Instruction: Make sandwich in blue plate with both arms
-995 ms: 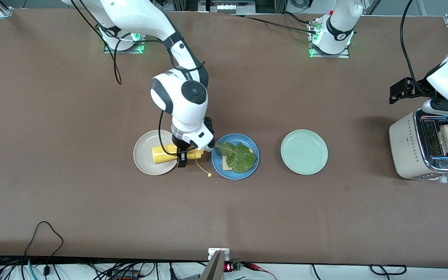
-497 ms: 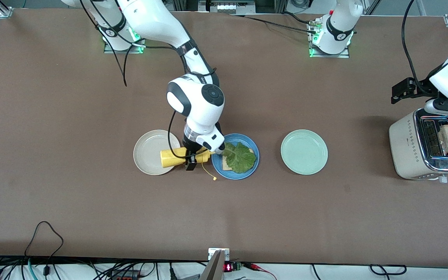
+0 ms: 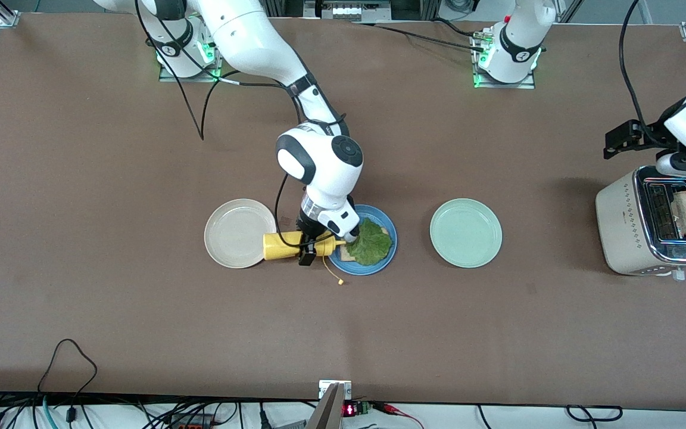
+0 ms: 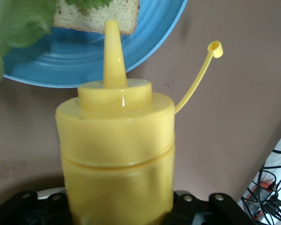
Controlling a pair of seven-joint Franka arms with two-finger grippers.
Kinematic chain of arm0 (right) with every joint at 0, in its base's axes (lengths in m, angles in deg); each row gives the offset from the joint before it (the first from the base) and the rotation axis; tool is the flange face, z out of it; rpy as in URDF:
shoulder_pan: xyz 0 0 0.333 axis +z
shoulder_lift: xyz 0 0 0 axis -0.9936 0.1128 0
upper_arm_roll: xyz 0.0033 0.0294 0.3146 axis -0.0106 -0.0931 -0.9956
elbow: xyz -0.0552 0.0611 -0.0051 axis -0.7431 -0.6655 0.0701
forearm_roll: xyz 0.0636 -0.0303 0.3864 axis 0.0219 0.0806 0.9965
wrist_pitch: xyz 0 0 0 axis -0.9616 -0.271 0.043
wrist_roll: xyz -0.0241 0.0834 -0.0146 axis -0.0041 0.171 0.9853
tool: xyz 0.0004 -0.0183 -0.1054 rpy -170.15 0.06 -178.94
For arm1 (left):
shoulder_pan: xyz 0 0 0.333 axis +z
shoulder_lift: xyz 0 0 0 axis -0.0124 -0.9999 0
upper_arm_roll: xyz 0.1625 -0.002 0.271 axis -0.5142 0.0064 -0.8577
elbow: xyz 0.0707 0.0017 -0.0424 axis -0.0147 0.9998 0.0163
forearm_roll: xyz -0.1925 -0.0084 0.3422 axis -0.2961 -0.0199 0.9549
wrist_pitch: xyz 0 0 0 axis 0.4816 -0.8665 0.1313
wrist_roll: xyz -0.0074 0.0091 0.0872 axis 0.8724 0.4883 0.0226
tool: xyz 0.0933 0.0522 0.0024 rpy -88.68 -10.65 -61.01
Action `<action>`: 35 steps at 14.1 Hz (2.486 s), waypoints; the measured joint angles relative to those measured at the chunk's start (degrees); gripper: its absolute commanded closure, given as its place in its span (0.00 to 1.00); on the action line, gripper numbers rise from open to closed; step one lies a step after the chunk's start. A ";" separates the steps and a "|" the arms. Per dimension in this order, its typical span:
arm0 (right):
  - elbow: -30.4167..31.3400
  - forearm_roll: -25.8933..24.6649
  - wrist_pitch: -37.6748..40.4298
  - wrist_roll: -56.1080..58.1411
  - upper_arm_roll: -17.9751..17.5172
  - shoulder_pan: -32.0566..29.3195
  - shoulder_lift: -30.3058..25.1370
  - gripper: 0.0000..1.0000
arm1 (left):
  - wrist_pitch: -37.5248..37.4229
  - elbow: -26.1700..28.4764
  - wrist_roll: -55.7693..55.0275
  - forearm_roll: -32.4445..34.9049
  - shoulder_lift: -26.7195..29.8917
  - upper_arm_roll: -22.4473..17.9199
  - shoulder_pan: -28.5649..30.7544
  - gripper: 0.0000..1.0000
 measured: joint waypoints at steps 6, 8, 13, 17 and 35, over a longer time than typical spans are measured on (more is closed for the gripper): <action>-1.34 0.01 0.03 -0.01 1.53 1.19 1.23 1.00 | -0.15 0.16 0.00 0.00 -0.05 -0.03 1.19 0.00; -2.03 1.38 0.15 -0.40 2.30 0.90 -0.10 1.00 | -0.30 0.18 0.00 0.00 -0.06 -0.03 1.20 0.00; 1.77 18.79 2.13 5.90 2.66 -7.73 -11.71 1.00 | -0.41 0.16 -0.03 0.00 -0.05 -0.04 1.24 0.00; 11.68 30.02 2.23 17.43 -4.82 -25.18 -22.36 1.00 | -1.02 0.04 -0.38 0.00 -0.03 -0.11 1.72 0.00; 43.92 82.01 13.35 85.86 -20.17 -76.66 -27.71 1.00 | 18.09 0.39 25.81 2.14 -17.12 -0.86 23.90 0.28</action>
